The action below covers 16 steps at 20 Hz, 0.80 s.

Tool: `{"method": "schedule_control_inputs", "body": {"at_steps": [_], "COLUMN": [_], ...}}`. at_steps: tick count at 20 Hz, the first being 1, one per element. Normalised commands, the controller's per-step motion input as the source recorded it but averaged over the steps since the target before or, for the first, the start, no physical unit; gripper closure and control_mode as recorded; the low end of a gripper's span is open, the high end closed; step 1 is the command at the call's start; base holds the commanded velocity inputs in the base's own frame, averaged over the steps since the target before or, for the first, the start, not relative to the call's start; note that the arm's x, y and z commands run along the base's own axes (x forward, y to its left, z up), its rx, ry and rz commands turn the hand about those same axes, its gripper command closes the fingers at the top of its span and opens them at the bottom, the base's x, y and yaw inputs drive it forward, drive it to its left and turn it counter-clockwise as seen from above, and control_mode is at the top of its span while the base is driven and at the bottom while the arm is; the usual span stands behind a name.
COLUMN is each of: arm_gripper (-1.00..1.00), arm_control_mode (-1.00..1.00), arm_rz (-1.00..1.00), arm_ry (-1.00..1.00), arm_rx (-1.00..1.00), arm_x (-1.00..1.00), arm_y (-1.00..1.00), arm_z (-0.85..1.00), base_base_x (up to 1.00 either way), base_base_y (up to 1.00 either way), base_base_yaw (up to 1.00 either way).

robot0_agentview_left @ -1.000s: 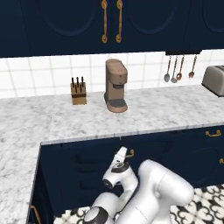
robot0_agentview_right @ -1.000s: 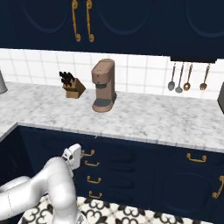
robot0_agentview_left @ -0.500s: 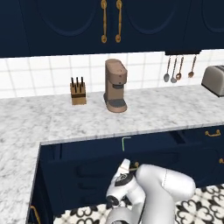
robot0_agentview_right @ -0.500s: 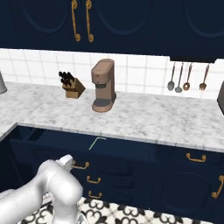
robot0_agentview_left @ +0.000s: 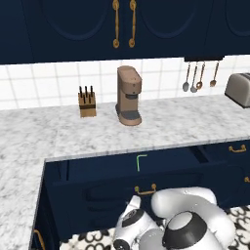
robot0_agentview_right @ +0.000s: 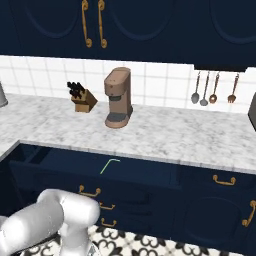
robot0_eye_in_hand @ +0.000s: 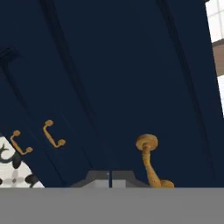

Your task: Take a straw from the drawer in front and place it inside the glass cup on the dining counter.

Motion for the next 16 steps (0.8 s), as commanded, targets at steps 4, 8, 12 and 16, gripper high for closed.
{"method": "schedule_control_inputs", "body": {"at_steps": [4,8,12,16], "arm_gripper": [1.0,1.0,1.0,1.0], "arm_control_mode": [-1.0,-1.0,-1.0,-1.0], "arm_rz": [0.01,-0.07,-0.07,-0.03], "arm_ry": [-0.07,-0.19,-0.06,-0.12], "arm_rx": [0.07,0.0,0.0,0.02], "arm_x": [-0.94,-0.18,0.0,-0.08], "arm_y": [0.1,0.01,0.0,0.0], "arm_z": [0.43,0.99,1.0,1.0], "base_base_x": [0.0,0.0,0.0,0.0], "base_base_y": [0.0,0.0,0.0,0.0], "base_base_yaw": [0.0,0.0,0.0,0.0]}}
